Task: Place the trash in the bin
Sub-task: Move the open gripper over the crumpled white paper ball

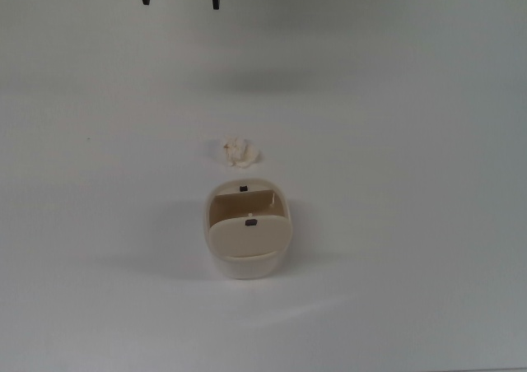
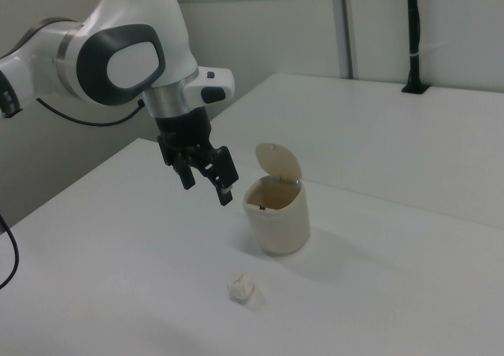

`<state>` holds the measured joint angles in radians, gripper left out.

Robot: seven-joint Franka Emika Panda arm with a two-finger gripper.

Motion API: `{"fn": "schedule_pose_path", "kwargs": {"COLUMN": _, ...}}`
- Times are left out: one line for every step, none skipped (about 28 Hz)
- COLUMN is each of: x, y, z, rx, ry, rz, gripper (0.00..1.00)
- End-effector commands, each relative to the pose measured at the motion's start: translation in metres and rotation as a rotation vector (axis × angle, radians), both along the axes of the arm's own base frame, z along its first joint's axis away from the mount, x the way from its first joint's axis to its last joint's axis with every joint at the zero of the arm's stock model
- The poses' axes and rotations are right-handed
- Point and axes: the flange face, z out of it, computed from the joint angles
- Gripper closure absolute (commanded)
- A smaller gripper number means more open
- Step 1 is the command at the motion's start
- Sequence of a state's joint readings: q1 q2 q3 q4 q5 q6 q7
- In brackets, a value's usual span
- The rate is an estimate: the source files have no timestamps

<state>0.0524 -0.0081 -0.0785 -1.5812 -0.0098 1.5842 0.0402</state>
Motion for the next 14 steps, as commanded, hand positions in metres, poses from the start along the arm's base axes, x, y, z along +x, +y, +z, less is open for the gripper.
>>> {"fn": "schedule_pose_path", "kwargs": {"x": -0.005, "y": 0.0, "z": 0.0, "rx": 0.021, "ry": 0.014, "rz": 0.005, "gripper": 0.0}}
{"fn": "schedule_pose_path", "kwargs": {"x": -0.004, "y": 0.001, "z": -0.001, "rx": 0.021, "ry": 0.015, "rz": 0.008, "gripper": 0.0}}
{"fn": "schedule_pose_path", "kwargs": {"x": -0.003, "y": 0.003, "z": -0.002, "rx": 0.021, "ry": 0.014, "rz": 0.011, "gripper": 0.0}}
{"fn": "schedule_pose_path", "kwargs": {"x": -0.002, "y": 0.004, "z": -0.004, "rx": 0.021, "ry": 0.017, "rz": 0.014, "gripper": 0.0}}
{"fn": "schedule_pose_path", "kwargs": {"x": 0.0, "y": 0.006, "z": -0.007, "rx": 0.021, "ry": 0.021, "rz": 0.017, "gripper": 0.0}}
{"fn": "schedule_pose_path", "kwargs": {"x": 0.004, "y": 0.008, "z": -0.014, "rx": 0.022, "ry": 0.033, "rz": 0.032, "gripper": 0.0}}
{"fn": "schedule_pose_path", "kwargs": {"x": 0.006, "y": 0.01, "z": -0.018, "rx": 0.021, "ry": 0.04, "rz": 0.038, "gripper": 0.0}}
{"fn": "schedule_pose_path", "kwargs": {"x": 0.008, "y": 0.011, "z": -0.021, "rx": 0.021, "ry": 0.044, "rz": 0.041, "gripper": 0.0}}
{"fn": "schedule_pose_path", "kwargs": {"x": 0.011, "y": 0.013, "z": -0.027, "rx": 0.02, "ry": 0.053, "rz": 0.047, "gripper": 0.0}}
{"fn": "schedule_pose_path", "kwargs": {"x": 0.014, "y": 0.018, "z": -0.032, "rx": 0.02, "ry": 0.061, "rz": 0.058, "gripper": 0.0}}
{"fn": "schedule_pose_path", "kwargs": {"x": 0.016, "y": 0.022, "z": -0.037, "rx": 0.02, "ry": 0.07, "rz": 0.088, "gripper": 0.0}}
{"fn": "schedule_pose_path", "kwargs": {"x": 0.017, "y": 0.023, "z": -0.042, "rx": 0.022, "ry": 0.08, "rz": 0.111, "gripper": 0.0}}
{"fn": "schedule_pose_path", "kwargs": {"x": 0.019, "y": 0.024, "z": -0.048, "rx": 0.023, "ry": 0.09, "rz": 0.142, "gripper": 0.0}}
{"fn": "schedule_pose_path", "kwargs": {"x": 0.022, "y": 0.025, "z": -0.054, "rx": 0.024, "ry": 0.101, "rz": 0.178, "gripper": 0.0}}
